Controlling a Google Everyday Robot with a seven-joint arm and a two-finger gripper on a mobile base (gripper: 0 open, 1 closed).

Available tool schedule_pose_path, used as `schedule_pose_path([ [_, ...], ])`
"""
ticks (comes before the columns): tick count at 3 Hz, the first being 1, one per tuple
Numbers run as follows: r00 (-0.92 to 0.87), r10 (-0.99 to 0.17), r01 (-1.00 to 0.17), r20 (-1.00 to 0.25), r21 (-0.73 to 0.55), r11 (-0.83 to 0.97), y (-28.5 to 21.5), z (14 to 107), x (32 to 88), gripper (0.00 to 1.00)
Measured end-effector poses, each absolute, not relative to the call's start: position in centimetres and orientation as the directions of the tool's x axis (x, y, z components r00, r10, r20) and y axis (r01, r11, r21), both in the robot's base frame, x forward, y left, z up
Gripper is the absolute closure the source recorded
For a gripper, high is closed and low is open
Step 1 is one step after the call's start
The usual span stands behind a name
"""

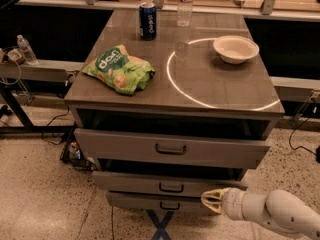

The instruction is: Open middle drawer

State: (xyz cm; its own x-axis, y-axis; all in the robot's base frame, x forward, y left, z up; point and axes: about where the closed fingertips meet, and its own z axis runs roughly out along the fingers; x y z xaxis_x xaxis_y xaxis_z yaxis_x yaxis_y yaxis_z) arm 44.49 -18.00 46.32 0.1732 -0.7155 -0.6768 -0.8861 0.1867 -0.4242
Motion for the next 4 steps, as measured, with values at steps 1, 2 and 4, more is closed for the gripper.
schedule_pose_path([
  [1, 0.194, -0.699, -0.883, -0.689, -0.432, 0.181, -17.2, 47.1, 45.2, 0.68],
  [2, 0.206, -0.688, -0.882, -0.696, -0.437, 0.178, -16.4, 47.3, 46.0, 0.45],
  [4, 0.207, -0.679, -0.882, -0.704, -0.435, 0.181, -15.7, 46.9, 47.2, 0.01],
])
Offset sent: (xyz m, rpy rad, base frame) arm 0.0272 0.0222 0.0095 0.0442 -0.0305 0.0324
